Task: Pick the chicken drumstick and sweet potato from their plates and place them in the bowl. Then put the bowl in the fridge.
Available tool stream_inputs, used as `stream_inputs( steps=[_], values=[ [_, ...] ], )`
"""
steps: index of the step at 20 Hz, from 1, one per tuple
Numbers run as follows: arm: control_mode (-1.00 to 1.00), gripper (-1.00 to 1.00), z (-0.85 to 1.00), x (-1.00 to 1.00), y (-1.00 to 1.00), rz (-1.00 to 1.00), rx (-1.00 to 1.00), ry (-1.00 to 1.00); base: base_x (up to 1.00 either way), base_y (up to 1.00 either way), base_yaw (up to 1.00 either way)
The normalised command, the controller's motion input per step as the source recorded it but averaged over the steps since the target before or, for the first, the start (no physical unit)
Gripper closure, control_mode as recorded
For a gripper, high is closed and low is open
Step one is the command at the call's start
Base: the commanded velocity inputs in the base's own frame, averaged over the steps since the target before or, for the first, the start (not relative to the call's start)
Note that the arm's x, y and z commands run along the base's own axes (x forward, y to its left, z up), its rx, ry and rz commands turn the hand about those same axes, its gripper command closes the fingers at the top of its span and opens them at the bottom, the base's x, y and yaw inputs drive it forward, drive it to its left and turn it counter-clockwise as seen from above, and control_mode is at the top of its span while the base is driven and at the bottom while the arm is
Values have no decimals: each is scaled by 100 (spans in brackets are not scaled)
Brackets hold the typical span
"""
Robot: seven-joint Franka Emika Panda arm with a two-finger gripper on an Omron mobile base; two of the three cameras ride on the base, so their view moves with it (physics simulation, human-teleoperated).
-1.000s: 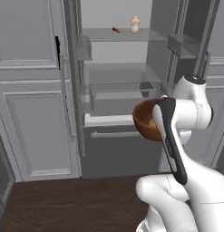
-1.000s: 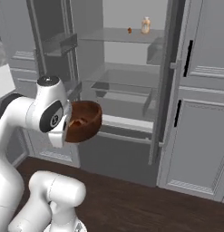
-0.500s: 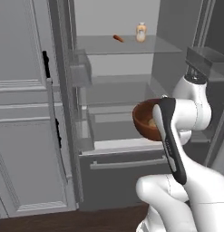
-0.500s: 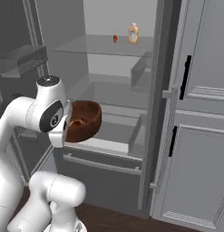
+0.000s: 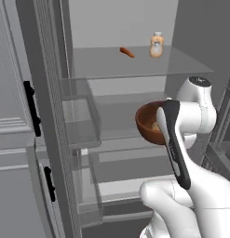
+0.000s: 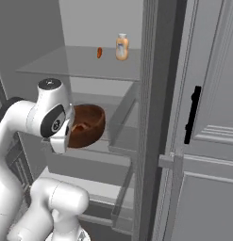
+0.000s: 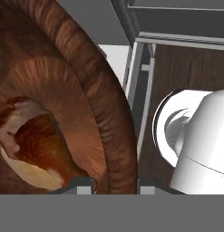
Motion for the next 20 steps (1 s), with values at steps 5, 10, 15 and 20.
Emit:
stream_inputs(
  steps=[5,10,15,20],
  values=[
    [-100,100,-25,54,0,-2,0,-2,40,0,-3],
    [-100,100,-53,60,1,0,9,-18,0,0,0],
    [-100,100,-48,55,1,0,10,-15,0,0,0],
    [-100,100,-22,61,5,0,0,0,0,0,0]
  ],
)
